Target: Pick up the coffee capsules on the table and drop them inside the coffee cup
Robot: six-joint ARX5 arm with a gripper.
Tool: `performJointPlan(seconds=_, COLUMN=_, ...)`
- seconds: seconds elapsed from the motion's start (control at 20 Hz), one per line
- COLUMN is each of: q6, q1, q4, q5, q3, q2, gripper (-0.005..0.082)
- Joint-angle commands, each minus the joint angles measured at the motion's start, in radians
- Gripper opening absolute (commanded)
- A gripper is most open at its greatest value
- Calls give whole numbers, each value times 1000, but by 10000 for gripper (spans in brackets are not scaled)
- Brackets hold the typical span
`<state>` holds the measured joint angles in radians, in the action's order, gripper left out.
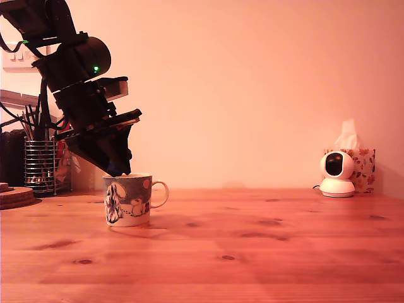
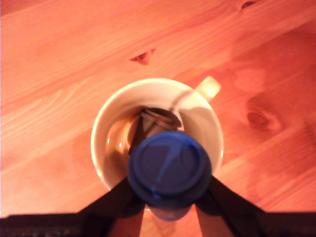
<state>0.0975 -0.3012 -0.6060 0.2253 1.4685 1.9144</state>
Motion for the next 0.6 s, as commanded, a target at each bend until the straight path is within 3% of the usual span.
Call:
performJointPlan(seconds=0.0, q6=9, q1=-3, q4=2, q5=-3, q3=6, q2=27, gripper=80)
performJointPlan(seconds=0.2, q6=16, q1=-3, q4=7, q5=-10, q3=6, q2=27, gripper=89)
performJointPlan(seconds=0.25, q6=15, q1=-3, q4=11, q5=-20, q3=6, q2=27, gripper=137)
performJointPlan(seconds=0.4, q6=16, q1=-3, q4=39, q5=-28, q3=6, q2=27, gripper=413)
performJointPlan(seconds=0.55, q6=16, q1=-3, q4=53, q5=-36, q3=6, q2=27, gripper=520)
